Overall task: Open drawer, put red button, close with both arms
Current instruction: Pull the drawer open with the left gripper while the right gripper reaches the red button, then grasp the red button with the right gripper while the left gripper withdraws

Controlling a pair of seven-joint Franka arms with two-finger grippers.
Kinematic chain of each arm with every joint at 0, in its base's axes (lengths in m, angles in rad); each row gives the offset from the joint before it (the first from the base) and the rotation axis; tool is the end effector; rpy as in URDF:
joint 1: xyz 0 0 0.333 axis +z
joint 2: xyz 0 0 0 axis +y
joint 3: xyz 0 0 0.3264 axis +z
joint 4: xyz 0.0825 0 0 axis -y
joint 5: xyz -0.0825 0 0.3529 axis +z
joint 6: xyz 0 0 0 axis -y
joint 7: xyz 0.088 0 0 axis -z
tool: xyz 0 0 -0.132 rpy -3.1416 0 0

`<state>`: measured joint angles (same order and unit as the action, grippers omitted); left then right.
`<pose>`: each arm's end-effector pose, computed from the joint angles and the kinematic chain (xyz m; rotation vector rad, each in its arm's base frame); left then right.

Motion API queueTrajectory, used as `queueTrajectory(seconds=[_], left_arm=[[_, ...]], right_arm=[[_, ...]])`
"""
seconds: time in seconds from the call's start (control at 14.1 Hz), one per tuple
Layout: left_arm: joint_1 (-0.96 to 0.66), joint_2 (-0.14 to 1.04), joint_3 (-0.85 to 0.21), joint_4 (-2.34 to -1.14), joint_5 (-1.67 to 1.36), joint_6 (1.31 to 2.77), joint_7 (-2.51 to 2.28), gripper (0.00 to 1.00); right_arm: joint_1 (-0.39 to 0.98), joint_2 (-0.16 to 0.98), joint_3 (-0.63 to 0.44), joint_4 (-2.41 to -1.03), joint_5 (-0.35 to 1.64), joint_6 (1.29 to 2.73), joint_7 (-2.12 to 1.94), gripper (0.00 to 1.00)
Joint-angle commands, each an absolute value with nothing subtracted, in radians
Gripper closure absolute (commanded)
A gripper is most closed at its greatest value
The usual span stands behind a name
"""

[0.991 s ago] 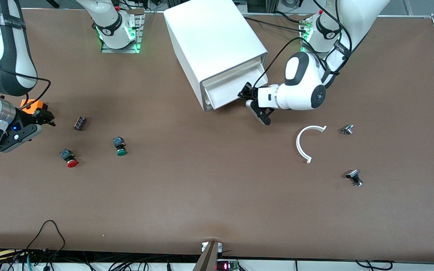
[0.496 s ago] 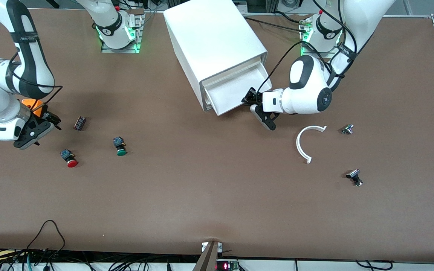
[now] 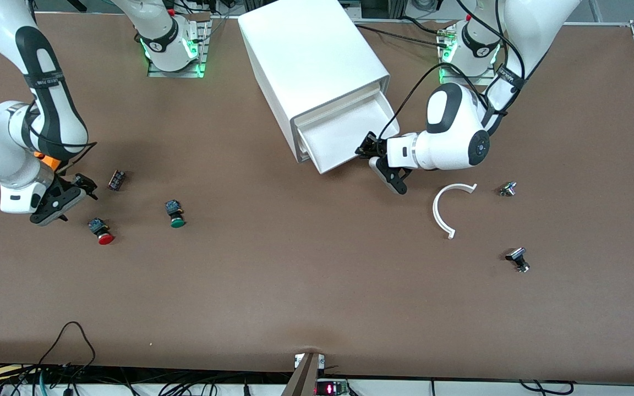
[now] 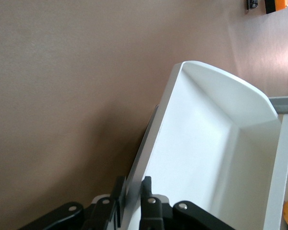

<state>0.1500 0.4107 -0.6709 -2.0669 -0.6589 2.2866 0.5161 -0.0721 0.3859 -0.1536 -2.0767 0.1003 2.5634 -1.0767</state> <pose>0.4819 -0.2939 0.2854 2.3360 -0.6290 -0.1887 0.5719 -0.1290 0.2616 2.8423 1.1751 0.1332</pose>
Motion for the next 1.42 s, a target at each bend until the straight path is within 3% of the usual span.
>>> queueTrajectory(seconds=[0.0, 0.78, 0.85, 0.99, 1.06, 1.2, 1.35], left_arm=[[0.155, 0.419, -0.649, -2.046, -0.626, 2.301, 0.479, 1.0], [0.17, 0.417, -0.62, -2.033, -0.626, 2.301, 0.479, 1.0], [0.172, 0.417, -0.62, -2.033, -0.626, 2.301, 0.479, 0.89], [0.176, 0.411, -0.62, -2.033, -0.626, 2.301, 0.482, 0.21], [0.179, 0.405, -0.62, -2.033, -0.627, 2.298, 0.479, 0.0], [0.19, 0.387, -0.62, -2.031, -0.637, 2.272, 0.476, 0.0], [0.219, 0.347, -0.62, -2.033, -0.637, 2.264, 0.466, 0.0]], right_arm=[[-0.083, 0.431, -0.141, -2.039, 0.137, 2.582, -1.117, 0.0], [-0.083, 0.563, -0.135, -1.919, 0.236, 2.582, -1.157, 0.0], [-0.083, 0.569, -0.135, -1.916, 0.238, 2.583, -1.157, 0.0], [-0.083, 0.584, -0.135, -1.913, 0.256, 2.583, -1.161, 0.01], [-0.083, 0.587, -0.135, -1.91, 0.271, 2.583, -1.175, 0.02], [-0.083, 0.604, -0.135, -1.908, 0.301, 2.583, -1.181, 0.03], [-0.083, 0.609, -0.135, -1.907, 0.32, 2.583, -1.207, 0.13]])
